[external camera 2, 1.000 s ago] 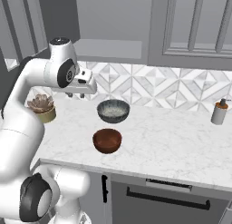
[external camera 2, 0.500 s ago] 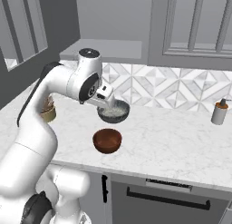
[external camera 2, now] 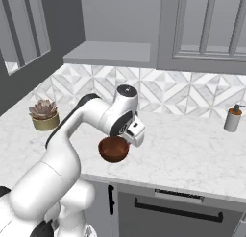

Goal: Pick up the bowls on the counter and stack them on top of one another in the open cabinet. Place the smaller bowl on top of the larger bowl.

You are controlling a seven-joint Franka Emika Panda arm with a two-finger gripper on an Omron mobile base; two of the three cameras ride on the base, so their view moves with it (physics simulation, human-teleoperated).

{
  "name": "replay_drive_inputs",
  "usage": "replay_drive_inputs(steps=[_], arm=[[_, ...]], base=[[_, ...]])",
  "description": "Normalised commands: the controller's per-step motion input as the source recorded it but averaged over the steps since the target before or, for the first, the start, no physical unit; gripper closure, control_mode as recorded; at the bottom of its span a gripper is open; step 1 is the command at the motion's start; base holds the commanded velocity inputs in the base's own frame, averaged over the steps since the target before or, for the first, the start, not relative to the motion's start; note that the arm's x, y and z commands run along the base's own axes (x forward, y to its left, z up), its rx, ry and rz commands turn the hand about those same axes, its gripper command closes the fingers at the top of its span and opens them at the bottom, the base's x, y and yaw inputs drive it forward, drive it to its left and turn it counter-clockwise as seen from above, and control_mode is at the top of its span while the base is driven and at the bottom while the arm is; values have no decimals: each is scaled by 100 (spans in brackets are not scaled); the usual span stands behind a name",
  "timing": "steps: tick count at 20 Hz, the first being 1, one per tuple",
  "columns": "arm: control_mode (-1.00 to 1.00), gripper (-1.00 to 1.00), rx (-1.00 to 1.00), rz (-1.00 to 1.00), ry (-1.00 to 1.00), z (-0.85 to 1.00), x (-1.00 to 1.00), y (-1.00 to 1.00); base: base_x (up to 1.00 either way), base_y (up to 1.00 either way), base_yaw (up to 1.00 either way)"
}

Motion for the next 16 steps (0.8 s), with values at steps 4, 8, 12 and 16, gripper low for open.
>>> replay_drive_inputs(steps=[4, 8, 12, 16], arm=[[-100, -100, -2, 0, 5, -56, 20, 0], [-100, -100, 0, 0, 7, -61, 23, 1], [-100, -100, 0, 0, 8, -59, 34, 0], [-100, -100, 0, 0, 4, -41, 37, 0]], base=[[0, 0, 0], [0, 0, 0], [0, 0, 0], [0, 0, 0]])
